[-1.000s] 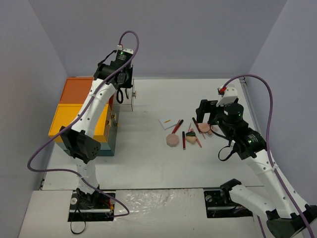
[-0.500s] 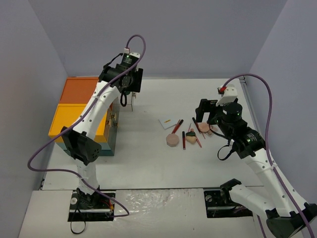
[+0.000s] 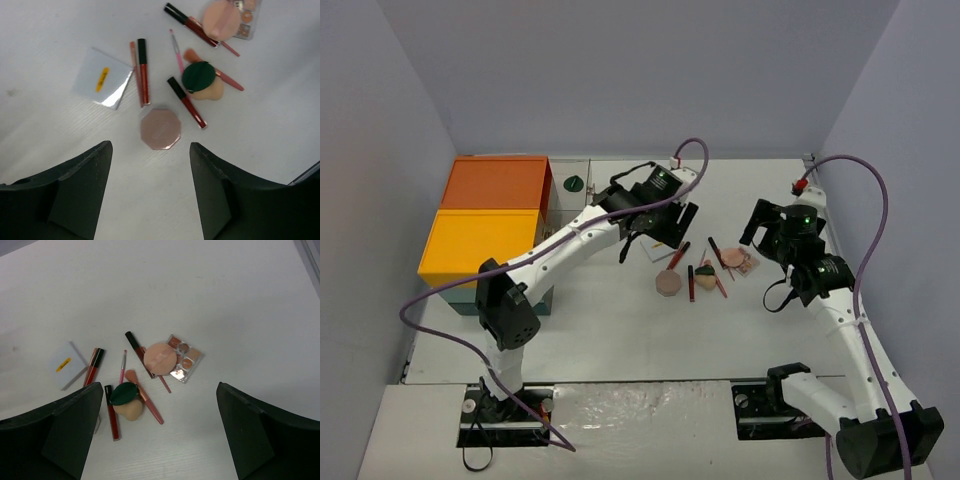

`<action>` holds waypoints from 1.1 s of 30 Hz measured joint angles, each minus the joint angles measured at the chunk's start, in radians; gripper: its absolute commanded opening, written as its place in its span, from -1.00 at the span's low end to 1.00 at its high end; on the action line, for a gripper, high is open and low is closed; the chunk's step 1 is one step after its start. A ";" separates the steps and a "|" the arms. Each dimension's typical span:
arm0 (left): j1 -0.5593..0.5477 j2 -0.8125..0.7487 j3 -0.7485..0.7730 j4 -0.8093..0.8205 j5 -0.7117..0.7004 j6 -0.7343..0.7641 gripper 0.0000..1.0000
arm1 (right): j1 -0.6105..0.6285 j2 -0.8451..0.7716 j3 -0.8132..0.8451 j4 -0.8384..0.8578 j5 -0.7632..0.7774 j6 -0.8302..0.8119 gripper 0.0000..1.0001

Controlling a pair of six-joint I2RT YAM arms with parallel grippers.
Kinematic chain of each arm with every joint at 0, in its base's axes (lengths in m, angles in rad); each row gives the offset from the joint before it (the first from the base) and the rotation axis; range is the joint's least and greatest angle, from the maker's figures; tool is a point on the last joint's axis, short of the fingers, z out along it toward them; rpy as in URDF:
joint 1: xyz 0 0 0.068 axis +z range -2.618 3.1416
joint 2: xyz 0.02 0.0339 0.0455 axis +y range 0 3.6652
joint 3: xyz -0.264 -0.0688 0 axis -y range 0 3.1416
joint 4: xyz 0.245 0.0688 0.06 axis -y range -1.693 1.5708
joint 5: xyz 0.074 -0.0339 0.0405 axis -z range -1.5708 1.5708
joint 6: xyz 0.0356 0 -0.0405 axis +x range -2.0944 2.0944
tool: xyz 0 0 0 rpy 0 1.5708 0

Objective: Organize the makeup

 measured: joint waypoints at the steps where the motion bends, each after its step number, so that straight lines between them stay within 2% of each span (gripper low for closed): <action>1: -0.013 0.014 -0.008 0.016 0.017 0.002 0.12 | -0.029 -0.004 -0.011 -0.006 -0.003 0.011 0.87; 9: -0.102 0.177 -0.010 0.168 0.139 0.058 -0.07 | -0.066 -0.072 -0.048 -0.026 -0.016 0.086 0.88; 16: -0.113 0.305 0.007 0.229 0.199 0.084 -0.16 | -0.071 -0.090 -0.069 -0.030 -0.018 0.120 0.89; 22: -0.111 0.376 0.046 0.238 0.196 0.091 -0.20 | -0.071 -0.090 -0.074 -0.033 -0.038 0.126 0.90; 33: -0.104 0.381 0.066 0.245 0.154 0.114 -0.21 | -0.071 -0.091 -0.080 -0.034 -0.073 0.126 0.91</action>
